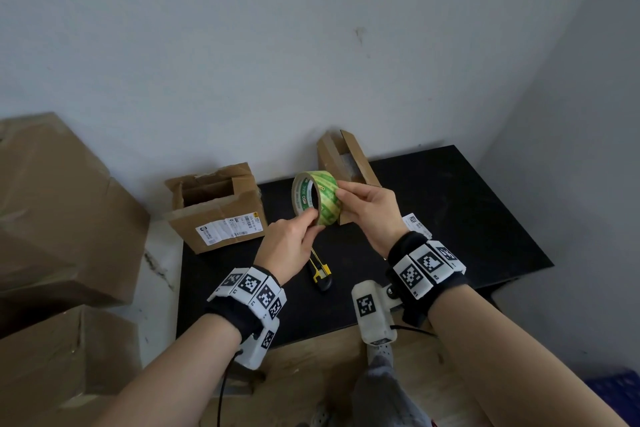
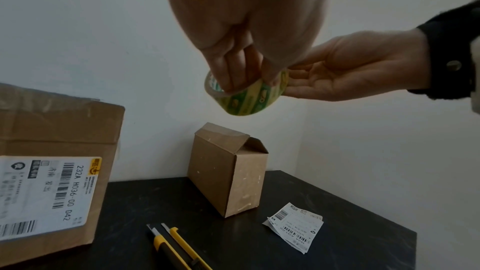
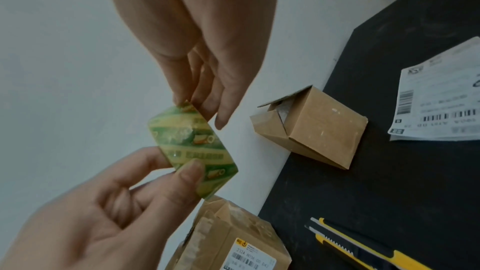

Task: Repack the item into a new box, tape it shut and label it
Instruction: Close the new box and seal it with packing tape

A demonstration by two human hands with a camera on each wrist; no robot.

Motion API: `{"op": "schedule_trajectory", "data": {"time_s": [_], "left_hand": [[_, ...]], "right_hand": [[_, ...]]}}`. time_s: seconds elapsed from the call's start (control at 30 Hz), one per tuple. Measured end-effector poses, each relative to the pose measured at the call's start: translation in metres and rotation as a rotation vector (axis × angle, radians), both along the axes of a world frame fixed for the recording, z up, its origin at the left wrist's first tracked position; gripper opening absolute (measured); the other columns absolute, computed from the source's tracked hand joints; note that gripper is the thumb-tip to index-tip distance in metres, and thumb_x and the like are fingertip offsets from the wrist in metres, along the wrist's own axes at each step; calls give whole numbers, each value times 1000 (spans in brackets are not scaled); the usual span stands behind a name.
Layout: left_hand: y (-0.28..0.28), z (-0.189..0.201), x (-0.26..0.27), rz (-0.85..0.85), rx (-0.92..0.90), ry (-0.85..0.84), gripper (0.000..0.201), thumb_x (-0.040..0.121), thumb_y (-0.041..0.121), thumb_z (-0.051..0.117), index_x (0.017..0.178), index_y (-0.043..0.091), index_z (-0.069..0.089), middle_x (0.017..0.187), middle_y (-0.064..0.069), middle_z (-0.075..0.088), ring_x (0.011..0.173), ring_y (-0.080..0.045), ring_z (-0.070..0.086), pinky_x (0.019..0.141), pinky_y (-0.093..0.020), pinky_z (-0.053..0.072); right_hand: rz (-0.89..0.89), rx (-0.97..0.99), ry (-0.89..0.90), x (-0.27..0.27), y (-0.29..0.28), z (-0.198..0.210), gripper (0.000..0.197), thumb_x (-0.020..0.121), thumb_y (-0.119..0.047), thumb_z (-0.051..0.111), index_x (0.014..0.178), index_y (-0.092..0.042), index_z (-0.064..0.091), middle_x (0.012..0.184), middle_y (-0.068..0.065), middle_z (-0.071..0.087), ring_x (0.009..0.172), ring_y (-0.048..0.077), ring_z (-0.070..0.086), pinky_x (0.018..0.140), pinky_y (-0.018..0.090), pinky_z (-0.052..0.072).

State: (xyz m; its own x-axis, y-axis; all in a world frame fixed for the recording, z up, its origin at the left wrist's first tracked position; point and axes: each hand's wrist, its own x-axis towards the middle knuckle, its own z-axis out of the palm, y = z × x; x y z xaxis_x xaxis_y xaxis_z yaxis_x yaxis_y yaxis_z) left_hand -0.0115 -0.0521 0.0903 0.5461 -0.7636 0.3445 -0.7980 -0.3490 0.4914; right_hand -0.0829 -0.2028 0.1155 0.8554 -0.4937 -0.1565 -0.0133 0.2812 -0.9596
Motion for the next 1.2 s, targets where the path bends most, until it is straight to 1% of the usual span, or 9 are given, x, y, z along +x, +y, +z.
{"op": "schedule_trajectory", "data": {"time_s": [0.1,0.23,0.37,0.53,0.7,0.87,1.0,1.1,1.2], "left_hand": [[0,-1,-1,40,-50,80,15,90,20,59,99,9,61,74,0,68,57,-6,59,51,-18,49],[1,-2,0,57,-110,153,14,90,22,57,96,10,59,78,0,69,58,-8,61,52,-23,48],[-2,1,-3,48,-144,142,12,90,21,59,95,10,60,80,-1,70,55,-8,57,47,-17,44],[-4,5,-5,40,-180,107,16,90,22,58,94,7,60,81,-1,71,52,-7,56,44,-19,43],[-5,11,-4,25,-195,84,15,89,19,60,95,6,60,81,-1,71,53,2,55,45,-9,38],[-6,11,-4,29,-210,76,15,89,20,59,94,6,61,82,-1,71,52,2,54,47,-9,39],[-5,13,-3,44,-215,53,24,89,29,54,95,7,61,80,-2,71,50,-3,54,47,-14,44],[-5,15,-2,41,-211,48,18,90,23,58,96,6,61,81,-2,71,48,2,50,47,-11,41],[-4,15,-2,42,-214,46,21,90,27,56,93,7,61,77,-2,69,47,-4,51,45,-15,42]], "right_hand": [[-9,38,-1,-2,-2,1,26,93,-5,52,116,3,59,108,18,68,97,24,68,88,38,55],[119,213,-49,-5,-3,4,34,95,-9,48,126,4,53,120,18,63,111,26,62,97,37,49],[222,267,-153,-4,1,9,34,96,-3,43,127,11,49,127,24,56,119,31,55,101,35,46],[237,282,-182,-4,-1,14,30,94,3,43,121,6,55,122,21,60,111,25,59,97,30,48],[292,301,-227,-9,-4,16,38,91,9,41,128,6,49,127,22,56,117,27,56,100,32,46],[222,239,-208,-8,1,22,38,90,9,46,127,8,49,126,24,56,108,24,60,96,32,48],[216,249,-218,-8,4,23,37,91,6,46,128,10,48,128,27,54,114,29,56,98,32,48],[193,239,-233,-7,7,23,34,92,5,46,126,10,50,125,26,56,110,25,59,96,31,49],[185,247,-246,-6,7,23,29,95,-2,44,121,10,53,123,26,57,106,23,61,95,31,50]]}}
